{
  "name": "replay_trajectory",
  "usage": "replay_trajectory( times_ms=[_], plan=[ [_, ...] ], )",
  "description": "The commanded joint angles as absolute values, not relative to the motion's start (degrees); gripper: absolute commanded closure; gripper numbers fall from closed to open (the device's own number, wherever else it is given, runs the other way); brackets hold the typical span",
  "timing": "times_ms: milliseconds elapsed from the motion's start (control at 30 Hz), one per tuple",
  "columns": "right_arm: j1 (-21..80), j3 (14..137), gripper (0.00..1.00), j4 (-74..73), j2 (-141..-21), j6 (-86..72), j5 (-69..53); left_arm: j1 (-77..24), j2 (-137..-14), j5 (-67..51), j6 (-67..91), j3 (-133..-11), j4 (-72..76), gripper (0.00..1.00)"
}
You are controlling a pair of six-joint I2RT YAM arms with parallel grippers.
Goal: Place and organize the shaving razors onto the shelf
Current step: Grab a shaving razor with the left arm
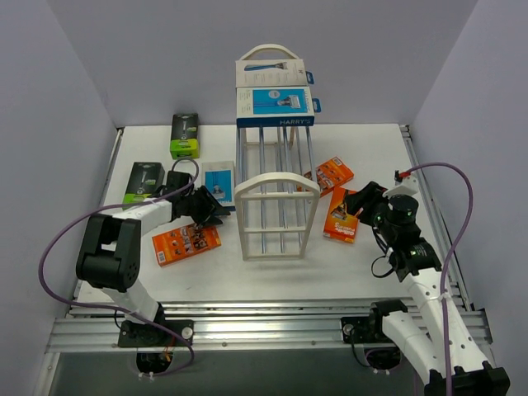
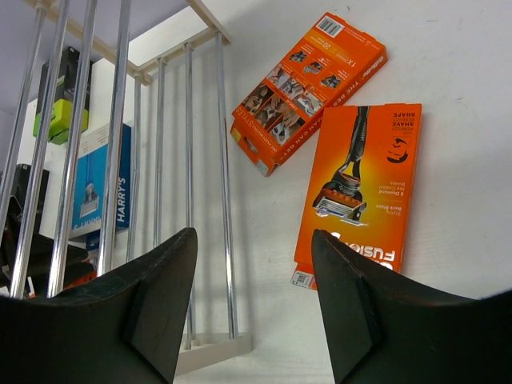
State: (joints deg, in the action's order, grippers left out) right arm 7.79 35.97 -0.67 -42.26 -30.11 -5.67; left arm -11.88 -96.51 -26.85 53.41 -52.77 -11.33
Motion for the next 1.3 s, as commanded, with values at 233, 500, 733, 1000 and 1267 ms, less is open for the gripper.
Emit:
replay_trajectory(
  times_ms=[233,500,733,1000,1267],
  plan=[
    [7.21,35.6,0.43,0.26,-43.42,-29.53,-4.48,-11.51,-90.1,-21.46,59.59,-45.88,3.43,0.47],
    [7.21,35.42,0.41,0.26,-43.15,-29.53,-4.92,-11.6,-89.46,-18.28,57.74,-45.88,2.46,0.48],
    [7.29,34.98,0.4,0.53,-42.98,-29.53,-5.19,-11.6,-90.44,-17.67,56.87,-45.62,3.34,0.52],
    [7.21,34.89,0.38,0.7,-43.33,-29.62,-5.62,-11.86,-92.63,-17.14,56.51,-46.4,1.06,0.53],
    [6.94,34.72,0.37,1.23,-44.12,-29.62,-5.89,-11.86,-95.45,-17.14,56.69,-47.29,0.17,0.5]
  ],
)
